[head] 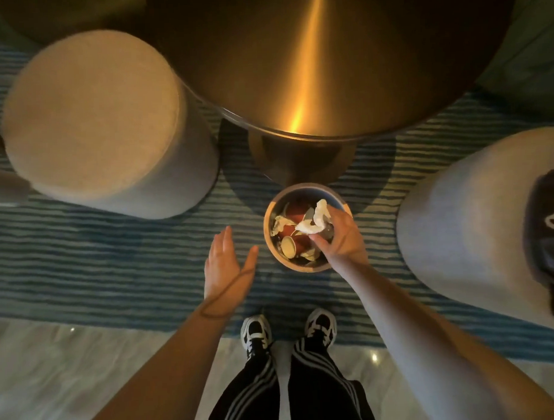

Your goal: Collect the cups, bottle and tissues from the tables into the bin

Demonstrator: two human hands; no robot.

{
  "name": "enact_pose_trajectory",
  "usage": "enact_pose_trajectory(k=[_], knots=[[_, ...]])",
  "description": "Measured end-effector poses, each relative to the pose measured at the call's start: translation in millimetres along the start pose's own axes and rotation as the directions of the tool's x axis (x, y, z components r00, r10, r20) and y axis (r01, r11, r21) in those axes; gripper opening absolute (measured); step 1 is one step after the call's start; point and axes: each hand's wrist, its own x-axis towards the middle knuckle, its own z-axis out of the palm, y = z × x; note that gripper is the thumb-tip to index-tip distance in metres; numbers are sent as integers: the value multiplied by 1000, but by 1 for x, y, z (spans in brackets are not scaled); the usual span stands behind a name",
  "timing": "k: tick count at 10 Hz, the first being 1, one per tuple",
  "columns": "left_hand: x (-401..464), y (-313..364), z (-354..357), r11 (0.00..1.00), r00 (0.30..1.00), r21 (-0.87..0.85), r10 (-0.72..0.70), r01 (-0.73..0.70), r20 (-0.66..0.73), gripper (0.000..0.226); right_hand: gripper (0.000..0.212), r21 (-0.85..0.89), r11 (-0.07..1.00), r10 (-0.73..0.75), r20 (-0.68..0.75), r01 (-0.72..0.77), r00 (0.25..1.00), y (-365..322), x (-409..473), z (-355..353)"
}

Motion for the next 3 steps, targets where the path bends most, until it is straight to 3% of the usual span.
enact_pose_trajectory(k=[3], knots=[[-67,13,-138,998,980,-15,-62,61,-187,76,55,-68,968,-239,48,242,970,-123,-70,-61]])
